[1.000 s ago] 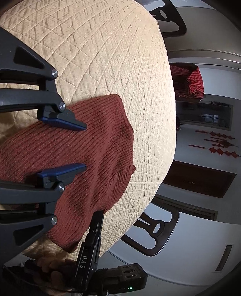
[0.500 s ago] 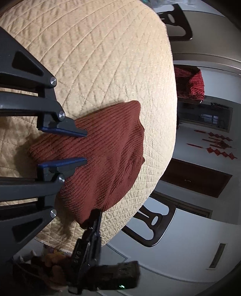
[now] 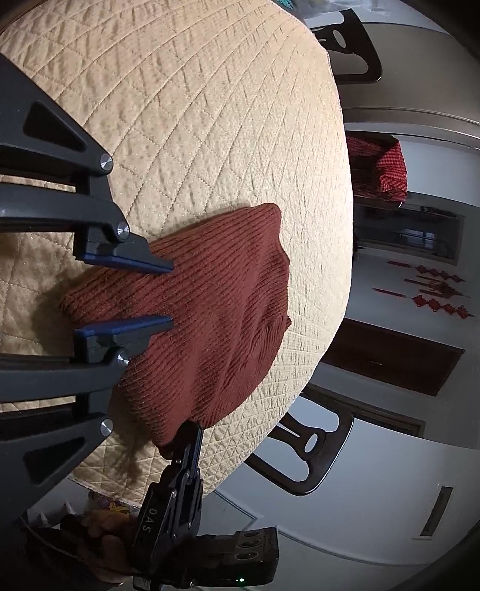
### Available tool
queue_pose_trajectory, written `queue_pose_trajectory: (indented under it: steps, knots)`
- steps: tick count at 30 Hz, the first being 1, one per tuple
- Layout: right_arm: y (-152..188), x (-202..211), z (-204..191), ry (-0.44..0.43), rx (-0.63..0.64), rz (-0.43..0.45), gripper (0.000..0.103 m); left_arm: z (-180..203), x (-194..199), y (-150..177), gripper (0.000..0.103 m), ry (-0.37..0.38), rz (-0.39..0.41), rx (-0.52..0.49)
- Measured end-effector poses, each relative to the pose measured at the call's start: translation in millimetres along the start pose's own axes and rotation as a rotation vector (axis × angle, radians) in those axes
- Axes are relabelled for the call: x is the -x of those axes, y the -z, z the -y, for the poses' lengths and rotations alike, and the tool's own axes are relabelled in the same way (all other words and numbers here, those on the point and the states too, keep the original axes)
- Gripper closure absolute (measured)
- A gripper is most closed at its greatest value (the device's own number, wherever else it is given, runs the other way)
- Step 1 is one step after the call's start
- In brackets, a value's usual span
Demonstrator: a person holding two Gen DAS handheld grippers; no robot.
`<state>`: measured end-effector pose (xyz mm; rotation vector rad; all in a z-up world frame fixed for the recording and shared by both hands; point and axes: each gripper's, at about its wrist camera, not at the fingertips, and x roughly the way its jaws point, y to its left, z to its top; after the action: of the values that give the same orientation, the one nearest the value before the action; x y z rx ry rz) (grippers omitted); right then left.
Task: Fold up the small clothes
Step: 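Hold the folded bundle edge with the right gripper and press it flat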
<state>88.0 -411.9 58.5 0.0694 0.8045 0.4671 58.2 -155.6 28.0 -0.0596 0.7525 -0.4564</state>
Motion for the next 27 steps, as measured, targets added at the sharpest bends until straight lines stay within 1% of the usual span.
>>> queue_pose_trajectory:
  steps: [4, 6, 7, 9, 11, 14, 17, 19, 22, 24, 26, 27]
  knots:
    - [-3, 13, -8, 0.011, 0.030, 0.020, 0.101, 0, 11, -2, 0.077, -0.007, 0.018, -0.010]
    - [-2, 18, -15, -0.005, 0.056, 0.022, 0.101, 1, 16, 0, 0.077, 0.011, 0.021, -0.012]
    - [0, 18, -17, -0.011, 0.068, 0.015, 0.101, 2, 17, 2, 0.077, 0.018, 0.019, -0.014]
    - [6, 8, -18, 0.001, 0.090, -0.028, 0.101, 2, 14, 10, 0.077, 0.026, -0.004, -0.018]
    - [12, -1, -13, 0.006, 0.076, -0.066, 0.101, 0, 9, 17, 0.076, 0.011, -0.019, -0.021]
    - [10, 4, -14, 0.001, 0.069, -0.049, 0.101, -4, 11, 15, 0.076, 0.019, -0.021, -0.006]
    - [2, 13, -21, -0.016, 0.087, -0.007, 0.101, -3, 17, 8, 0.076, 0.009, 0.002, -0.016]
    - [-4, 15, -22, -0.014, 0.075, 0.024, 0.101, -4, 15, -2, 0.076, -0.002, 0.017, -0.014]
    - [-15, 9, -14, -0.009, 0.023, 0.058, 0.101, -5, 5, -15, 0.076, -0.032, 0.022, -0.007]
    - [-19, -3, -7, 0.005, -0.009, 0.043, 0.101, -5, -5, -20, 0.076, -0.041, 0.000, 0.003]
    - [-18, -16, 0, 0.022, -0.038, -0.001, 0.101, -5, -13, -20, 0.076, -0.051, -0.026, 0.004]
    - [-17, -17, 5, 0.003, -0.060, 0.006, 0.101, -3, -16, -19, 0.076, -0.063, -0.030, 0.003]
